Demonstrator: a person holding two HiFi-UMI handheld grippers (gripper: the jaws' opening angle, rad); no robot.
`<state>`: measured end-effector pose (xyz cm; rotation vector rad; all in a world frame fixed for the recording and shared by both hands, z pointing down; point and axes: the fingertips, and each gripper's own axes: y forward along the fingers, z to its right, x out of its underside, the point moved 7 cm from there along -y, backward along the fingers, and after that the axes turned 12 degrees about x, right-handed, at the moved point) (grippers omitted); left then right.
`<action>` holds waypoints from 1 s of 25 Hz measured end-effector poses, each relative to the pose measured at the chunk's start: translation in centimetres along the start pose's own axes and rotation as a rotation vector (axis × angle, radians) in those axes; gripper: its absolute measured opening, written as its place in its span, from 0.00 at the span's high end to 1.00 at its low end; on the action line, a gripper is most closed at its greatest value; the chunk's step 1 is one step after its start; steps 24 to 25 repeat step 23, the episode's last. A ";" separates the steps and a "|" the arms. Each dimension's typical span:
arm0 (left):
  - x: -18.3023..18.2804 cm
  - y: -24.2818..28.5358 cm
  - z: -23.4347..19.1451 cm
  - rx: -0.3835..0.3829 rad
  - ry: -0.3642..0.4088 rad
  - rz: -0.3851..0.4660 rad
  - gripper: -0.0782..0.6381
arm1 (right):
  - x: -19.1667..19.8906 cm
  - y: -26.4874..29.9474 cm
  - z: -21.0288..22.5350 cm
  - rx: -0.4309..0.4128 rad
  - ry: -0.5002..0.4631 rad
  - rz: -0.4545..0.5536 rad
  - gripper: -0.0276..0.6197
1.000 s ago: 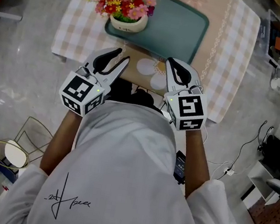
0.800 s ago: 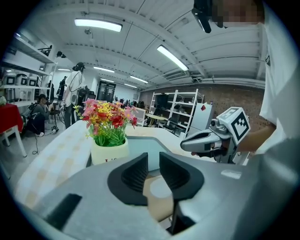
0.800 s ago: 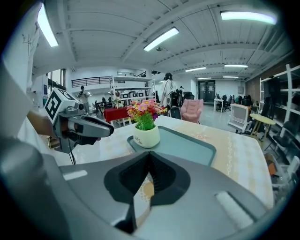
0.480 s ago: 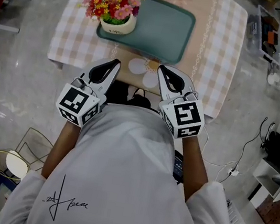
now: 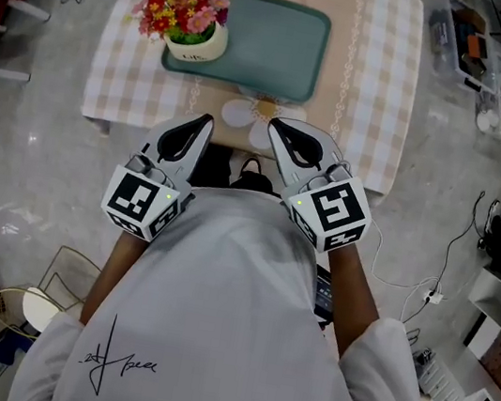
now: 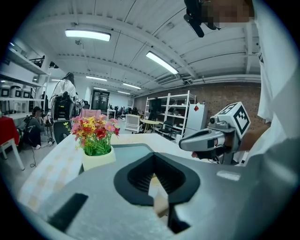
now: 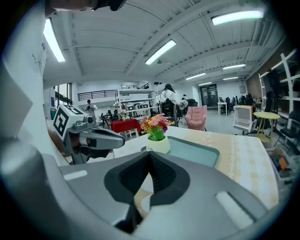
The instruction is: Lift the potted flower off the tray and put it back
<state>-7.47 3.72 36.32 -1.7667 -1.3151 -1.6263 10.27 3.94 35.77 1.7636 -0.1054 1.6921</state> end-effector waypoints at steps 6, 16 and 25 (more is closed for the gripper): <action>-2.2 2.6 -2.9 0.034 -0.013 -0.020 0.89 | -2.2 2.6 2.7 0.004 0.038 -0.002 0.95; -0.4 1.0 -0.6 0.023 -0.021 0.001 0.89 | -0.3 0.6 0.9 -0.012 0.018 -0.013 0.95; 1.2 -0.8 1.9 0.012 -0.015 0.020 0.89 | 1.2 -1.4 -1.0 -0.023 0.002 -0.008 0.95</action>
